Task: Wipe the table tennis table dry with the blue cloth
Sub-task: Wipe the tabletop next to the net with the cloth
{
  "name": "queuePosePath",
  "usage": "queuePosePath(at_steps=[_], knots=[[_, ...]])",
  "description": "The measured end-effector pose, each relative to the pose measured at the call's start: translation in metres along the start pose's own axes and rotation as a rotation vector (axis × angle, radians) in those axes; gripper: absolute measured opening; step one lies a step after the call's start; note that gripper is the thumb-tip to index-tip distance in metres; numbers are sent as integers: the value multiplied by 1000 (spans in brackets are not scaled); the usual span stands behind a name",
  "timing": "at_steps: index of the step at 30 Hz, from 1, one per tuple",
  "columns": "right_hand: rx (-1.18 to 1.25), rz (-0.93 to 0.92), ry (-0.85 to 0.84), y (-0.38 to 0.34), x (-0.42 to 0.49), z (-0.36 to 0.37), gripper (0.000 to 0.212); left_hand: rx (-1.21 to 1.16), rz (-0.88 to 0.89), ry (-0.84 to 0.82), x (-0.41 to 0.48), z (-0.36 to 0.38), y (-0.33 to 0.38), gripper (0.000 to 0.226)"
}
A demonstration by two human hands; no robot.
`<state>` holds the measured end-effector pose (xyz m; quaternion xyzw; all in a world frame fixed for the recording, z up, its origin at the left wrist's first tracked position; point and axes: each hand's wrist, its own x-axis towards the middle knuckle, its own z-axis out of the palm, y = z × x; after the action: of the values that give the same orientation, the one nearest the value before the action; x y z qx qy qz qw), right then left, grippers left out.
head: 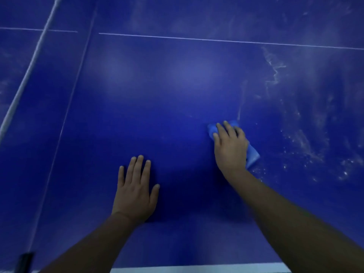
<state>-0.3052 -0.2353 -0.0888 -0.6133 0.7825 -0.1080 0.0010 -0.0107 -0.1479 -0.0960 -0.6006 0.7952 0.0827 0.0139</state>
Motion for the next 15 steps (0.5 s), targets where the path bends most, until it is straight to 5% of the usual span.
queuePosePath(at_steps=[6,11,15], knots=[[75,-616,-165,-90,-80,12,43,-11,-62,5,7,-2,-10,77],[135,-567,-233,-135,6,32,52,11,-72,29,22,-5,-20,78],[29,-130,-131,-68,100,32,56,24,-42,27,37,-9,-25,73]])
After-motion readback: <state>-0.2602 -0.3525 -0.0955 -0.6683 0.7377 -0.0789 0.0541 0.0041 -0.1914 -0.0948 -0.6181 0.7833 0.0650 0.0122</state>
